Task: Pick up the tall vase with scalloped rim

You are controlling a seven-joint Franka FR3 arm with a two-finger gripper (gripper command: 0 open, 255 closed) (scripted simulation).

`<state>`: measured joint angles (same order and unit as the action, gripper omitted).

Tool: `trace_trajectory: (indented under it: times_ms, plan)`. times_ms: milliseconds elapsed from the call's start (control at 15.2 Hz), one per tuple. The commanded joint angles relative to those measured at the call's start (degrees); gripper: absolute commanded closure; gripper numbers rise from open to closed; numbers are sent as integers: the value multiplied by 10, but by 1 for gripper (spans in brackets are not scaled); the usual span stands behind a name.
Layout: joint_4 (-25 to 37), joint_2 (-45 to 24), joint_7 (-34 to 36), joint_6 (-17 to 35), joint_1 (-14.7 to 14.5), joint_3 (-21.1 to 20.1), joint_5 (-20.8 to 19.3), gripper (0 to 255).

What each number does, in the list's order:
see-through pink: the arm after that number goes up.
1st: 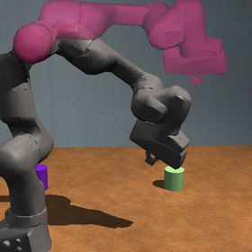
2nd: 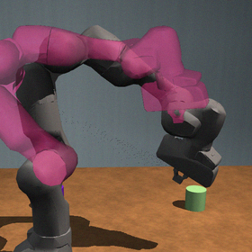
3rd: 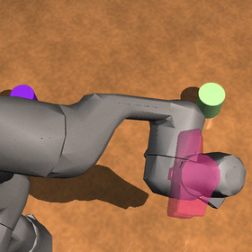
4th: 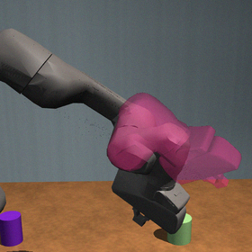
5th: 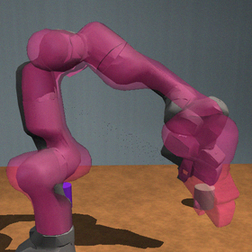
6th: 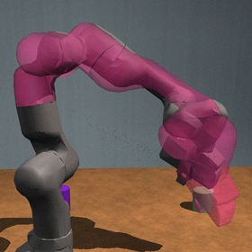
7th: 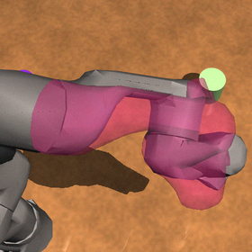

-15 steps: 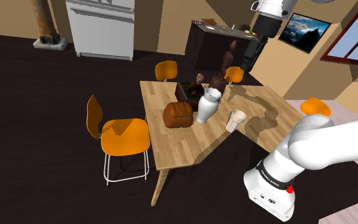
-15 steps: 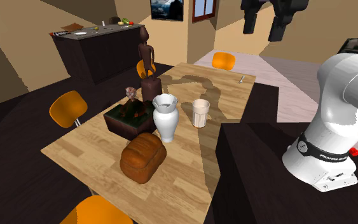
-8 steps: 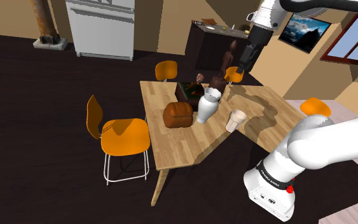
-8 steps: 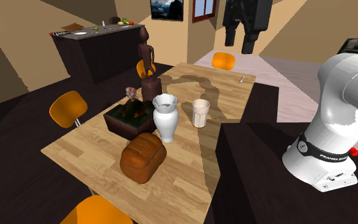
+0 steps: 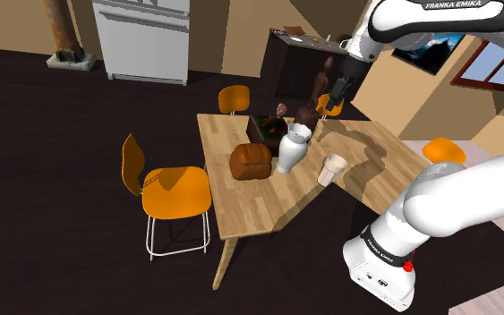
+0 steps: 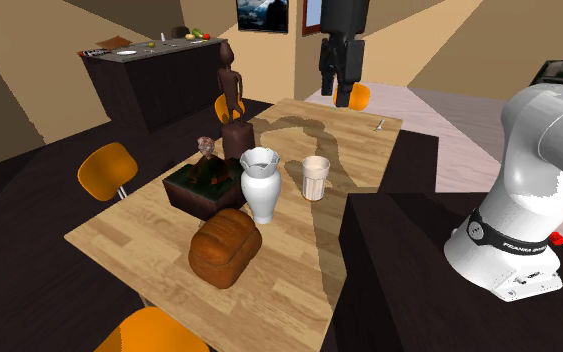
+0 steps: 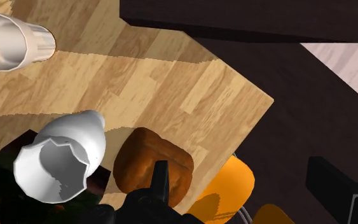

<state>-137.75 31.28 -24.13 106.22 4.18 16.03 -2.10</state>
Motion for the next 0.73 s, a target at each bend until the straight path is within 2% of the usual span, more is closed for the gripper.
trace_trajectory:
  times_ms: [0,330,660]
  plan:
    - [5,-33,-27,30,1,24,3,0]
    - [29,-125,-101,96,0,82,31,0]
    - [74,-235,-192,145,-5,134,95,0]
